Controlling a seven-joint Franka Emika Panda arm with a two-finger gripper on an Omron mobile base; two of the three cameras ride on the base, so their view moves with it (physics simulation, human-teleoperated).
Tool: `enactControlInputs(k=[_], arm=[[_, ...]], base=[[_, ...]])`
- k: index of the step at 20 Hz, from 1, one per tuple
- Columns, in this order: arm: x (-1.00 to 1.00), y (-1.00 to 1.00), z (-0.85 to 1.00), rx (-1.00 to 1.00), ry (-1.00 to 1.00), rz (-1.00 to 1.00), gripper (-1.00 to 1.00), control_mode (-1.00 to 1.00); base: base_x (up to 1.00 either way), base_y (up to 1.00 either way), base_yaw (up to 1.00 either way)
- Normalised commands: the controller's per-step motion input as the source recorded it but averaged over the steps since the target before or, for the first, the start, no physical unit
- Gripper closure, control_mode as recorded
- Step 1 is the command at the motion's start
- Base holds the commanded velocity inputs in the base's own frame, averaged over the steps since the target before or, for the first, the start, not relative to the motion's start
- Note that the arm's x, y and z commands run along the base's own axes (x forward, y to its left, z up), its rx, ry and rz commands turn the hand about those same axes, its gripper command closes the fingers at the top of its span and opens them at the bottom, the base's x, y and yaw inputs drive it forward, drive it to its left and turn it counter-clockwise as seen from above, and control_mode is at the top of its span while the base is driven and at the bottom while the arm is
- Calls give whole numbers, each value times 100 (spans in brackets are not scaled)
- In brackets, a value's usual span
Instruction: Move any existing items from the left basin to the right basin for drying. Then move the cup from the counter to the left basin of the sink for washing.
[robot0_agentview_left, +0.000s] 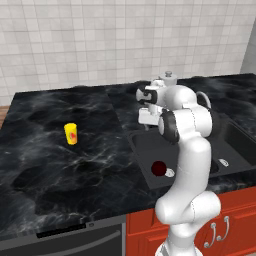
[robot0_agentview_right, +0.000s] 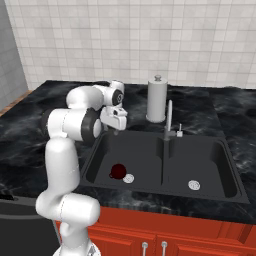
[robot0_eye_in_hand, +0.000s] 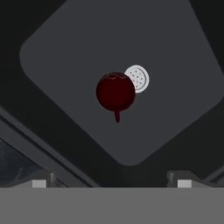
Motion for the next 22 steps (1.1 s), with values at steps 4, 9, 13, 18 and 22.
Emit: enactControlInputs(k=[4, 9, 13, 18, 22], arm=[[0, -4, -21, 4, 0, 0, -100, -100], [0, -1, -24, 1, 0, 0, -100, -100], [0, -5, -15, 1, 0, 0, -100, -100], [0, -21, -19, 0, 0, 0, -100, -100], [0, -25, -32, 0, -3, 0, -100, -100]], base=[[0, 0, 0], [0, 0, 0], [0, 0, 0], [0, 0, 0], [0, 0, 0]])
